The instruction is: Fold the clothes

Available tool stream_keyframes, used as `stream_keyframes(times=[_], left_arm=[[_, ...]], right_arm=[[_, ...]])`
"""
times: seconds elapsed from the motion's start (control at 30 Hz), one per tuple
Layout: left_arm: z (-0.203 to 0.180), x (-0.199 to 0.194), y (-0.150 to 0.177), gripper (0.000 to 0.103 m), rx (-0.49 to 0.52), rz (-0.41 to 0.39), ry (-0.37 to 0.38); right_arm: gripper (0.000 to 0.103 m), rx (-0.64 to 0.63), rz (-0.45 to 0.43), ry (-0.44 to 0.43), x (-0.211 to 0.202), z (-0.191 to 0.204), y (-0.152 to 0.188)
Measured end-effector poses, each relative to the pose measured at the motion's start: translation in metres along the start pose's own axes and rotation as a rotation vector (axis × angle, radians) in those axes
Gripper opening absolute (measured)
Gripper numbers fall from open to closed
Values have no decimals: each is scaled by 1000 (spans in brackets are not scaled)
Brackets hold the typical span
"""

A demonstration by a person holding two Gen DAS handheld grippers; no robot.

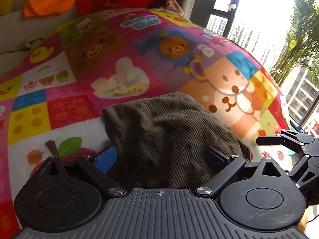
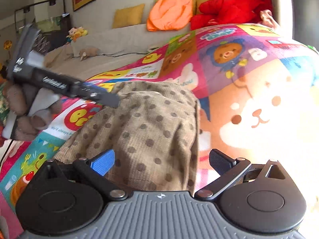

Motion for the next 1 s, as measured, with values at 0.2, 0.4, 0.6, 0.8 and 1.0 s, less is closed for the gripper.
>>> stream_keyframes(times=[0.2, 0.4, 0.6, 0.8, 1.0], left_arm=[[2, -6, 42, 74, 18, 41, -9], [18, 25, 22, 76, 55, 16, -91], [34, 33, 8, 83, 48, -20, -200], [22, -3, 36, 96, -25, -23, -247], [-17, -30, 87, 103, -56, 54, -285]], right_arm=[[53, 148, 56, -76, 28, -9, 17], [50, 90, 44, -54, 66, 0, 0], [50, 94, 20, -37, 92, -5, -17], [72, 104, -5, -8, 74, -2, -1], [101, 97, 0, 51, 51, 6, 20]])
Point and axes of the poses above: each gripper's, at about its wrist camera, not at the fingertips, and x roughly the way its jaws point, z to its left, y to its underside, the point moved 8 cm from there along x, roughly the way its jaws point, and after that the axes turned 8 degrees about -y, right-handed, at the moved point
